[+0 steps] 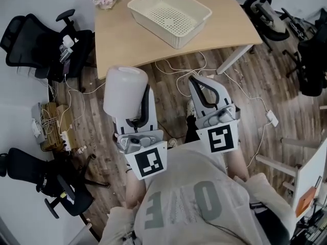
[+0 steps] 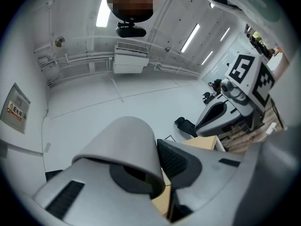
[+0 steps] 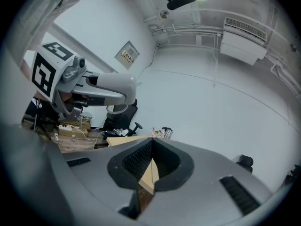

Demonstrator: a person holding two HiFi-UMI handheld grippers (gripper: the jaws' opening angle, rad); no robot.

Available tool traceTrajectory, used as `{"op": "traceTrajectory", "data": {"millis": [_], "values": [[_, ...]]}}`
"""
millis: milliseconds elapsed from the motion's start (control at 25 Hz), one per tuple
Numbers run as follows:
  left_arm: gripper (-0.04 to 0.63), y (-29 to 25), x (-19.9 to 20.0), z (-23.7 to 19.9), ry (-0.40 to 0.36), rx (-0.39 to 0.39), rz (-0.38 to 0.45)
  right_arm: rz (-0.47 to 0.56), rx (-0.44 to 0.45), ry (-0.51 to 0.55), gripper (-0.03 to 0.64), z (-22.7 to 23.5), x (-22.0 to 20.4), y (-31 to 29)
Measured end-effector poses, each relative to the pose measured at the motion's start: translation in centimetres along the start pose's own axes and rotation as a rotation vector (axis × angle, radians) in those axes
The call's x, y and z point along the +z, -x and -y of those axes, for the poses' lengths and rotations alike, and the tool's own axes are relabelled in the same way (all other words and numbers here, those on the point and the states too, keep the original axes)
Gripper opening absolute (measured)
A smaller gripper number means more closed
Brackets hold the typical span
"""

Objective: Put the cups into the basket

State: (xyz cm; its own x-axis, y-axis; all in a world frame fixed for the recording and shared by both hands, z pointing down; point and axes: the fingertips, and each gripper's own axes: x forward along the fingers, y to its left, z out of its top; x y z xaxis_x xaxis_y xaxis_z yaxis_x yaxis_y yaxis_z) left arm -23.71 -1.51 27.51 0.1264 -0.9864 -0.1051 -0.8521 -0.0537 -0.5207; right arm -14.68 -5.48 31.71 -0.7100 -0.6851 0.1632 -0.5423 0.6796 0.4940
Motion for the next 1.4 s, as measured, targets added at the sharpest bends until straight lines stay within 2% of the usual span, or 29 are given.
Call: {"op": "traceTrajectory", "data": {"millis": [160, 360, 680, 840, 1000, 1240, 1400], "values": [[0.048, -5.1, -0.1, -0.4, 0.004, 0.034, -0.014, 0.040, 0.049, -0.040, -0.002, 4.1, -0.5, -3.5], [0.048, -11.1, 0.1, -0.8, 0.057, 0.077, -0.040, 0.067, 0.111, -0.039, -0.002, 8.9, -1.5, -7.4], [0.048, -19.5, 0.4, -0.2, 0.020, 0.123, -0.077, 0.121, 0.147, -0.012, -0.002, 15.9, -3.2, -12.0], [0.048, -22.2, 0.3, 0.5, 0.006, 0.144, -0.073, 0.152, 0.158, 0.025, -0.002, 17.9, -4.0, -13.6], [0.048, -23.8, -0.1, 0.4, 0.043, 0.150, -0.080, 0.157, 0.170, 0.039, -0.002, 19.1, -4.3, -14.7], [0.048, -27.5, -1.4, -0.9, 0.033, 0.149, -0.074, 0.145, 0.146, 0.018, -0.002, 21.2, -5.3, -17.0], [0.048, -30.3, -2.2, -1.6, 0.036, 0.120, -0.057, 0.116, 0.113, -0.020, -0.002, 22.7, -6.1, -18.6]]}}
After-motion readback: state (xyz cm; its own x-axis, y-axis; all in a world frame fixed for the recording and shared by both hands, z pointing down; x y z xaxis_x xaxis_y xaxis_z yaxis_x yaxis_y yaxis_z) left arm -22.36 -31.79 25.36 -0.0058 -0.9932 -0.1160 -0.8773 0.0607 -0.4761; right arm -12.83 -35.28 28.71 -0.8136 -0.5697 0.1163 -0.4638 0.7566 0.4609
